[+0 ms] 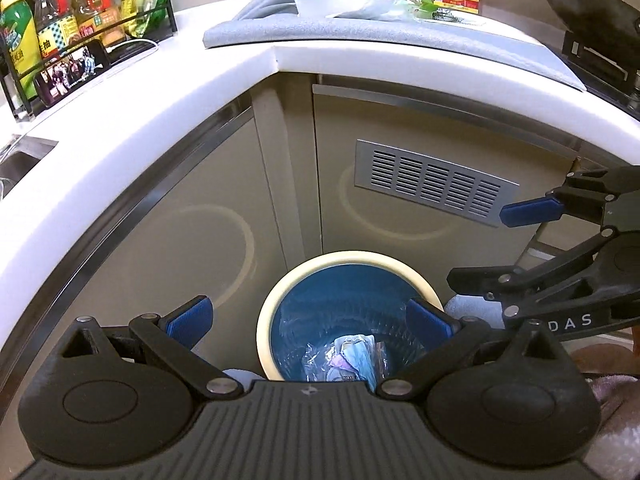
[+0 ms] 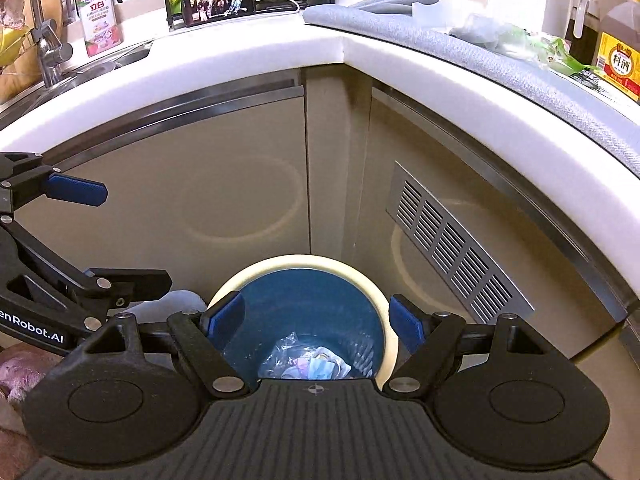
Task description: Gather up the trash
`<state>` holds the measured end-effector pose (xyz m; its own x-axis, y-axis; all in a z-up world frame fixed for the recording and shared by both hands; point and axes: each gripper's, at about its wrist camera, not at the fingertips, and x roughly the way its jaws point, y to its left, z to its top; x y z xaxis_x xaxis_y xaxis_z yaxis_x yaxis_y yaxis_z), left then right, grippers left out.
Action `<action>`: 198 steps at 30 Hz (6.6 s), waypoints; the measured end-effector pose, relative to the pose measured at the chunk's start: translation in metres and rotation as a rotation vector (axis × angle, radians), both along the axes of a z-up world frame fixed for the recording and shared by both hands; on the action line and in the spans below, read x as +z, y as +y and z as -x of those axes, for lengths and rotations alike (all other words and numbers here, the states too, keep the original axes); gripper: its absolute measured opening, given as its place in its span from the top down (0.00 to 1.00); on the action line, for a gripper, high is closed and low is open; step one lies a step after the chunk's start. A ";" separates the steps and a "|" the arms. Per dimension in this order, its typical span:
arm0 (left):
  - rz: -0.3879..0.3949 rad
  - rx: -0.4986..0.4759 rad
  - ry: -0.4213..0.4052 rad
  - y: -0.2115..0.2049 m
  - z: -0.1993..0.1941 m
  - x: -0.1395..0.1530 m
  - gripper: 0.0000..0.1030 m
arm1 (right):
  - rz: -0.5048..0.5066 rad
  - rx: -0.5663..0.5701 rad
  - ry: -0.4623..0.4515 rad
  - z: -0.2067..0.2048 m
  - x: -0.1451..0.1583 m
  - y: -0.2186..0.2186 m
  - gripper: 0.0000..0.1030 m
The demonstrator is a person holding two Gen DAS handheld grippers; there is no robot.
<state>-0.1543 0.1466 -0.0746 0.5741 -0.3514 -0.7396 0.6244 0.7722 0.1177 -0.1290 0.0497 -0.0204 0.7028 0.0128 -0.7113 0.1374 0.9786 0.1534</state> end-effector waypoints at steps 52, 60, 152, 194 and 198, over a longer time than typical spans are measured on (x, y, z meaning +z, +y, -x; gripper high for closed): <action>-0.033 0.017 0.042 -0.004 -0.010 -0.017 0.00 | -0.068 0.022 0.085 -0.017 -0.029 -0.007 0.18; -0.040 0.031 0.050 -0.004 -0.013 -0.019 0.00 | -0.088 0.019 0.104 -0.021 -0.036 -0.009 0.18; 0.109 0.358 0.157 -0.270 -0.323 0.092 0.00 | -0.517 -0.911 -0.738 -0.128 0.002 -0.390 0.90; 0.164 0.276 0.042 -0.216 -0.301 0.128 0.34 | -0.498 -0.896 -0.657 -0.150 -0.017 -0.398 0.96; 0.192 0.251 0.019 -0.181 -0.260 0.135 0.34 | -0.483 -0.897 -0.702 -0.142 -0.010 -0.397 0.97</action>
<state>0.1060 -0.0345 0.0609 0.6469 -0.3349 -0.6851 0.4126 0.9093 -0.0550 0.0132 -0.3476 -0.0299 0.8258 -0.5135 -0.2332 0.4722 0.4035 0.7837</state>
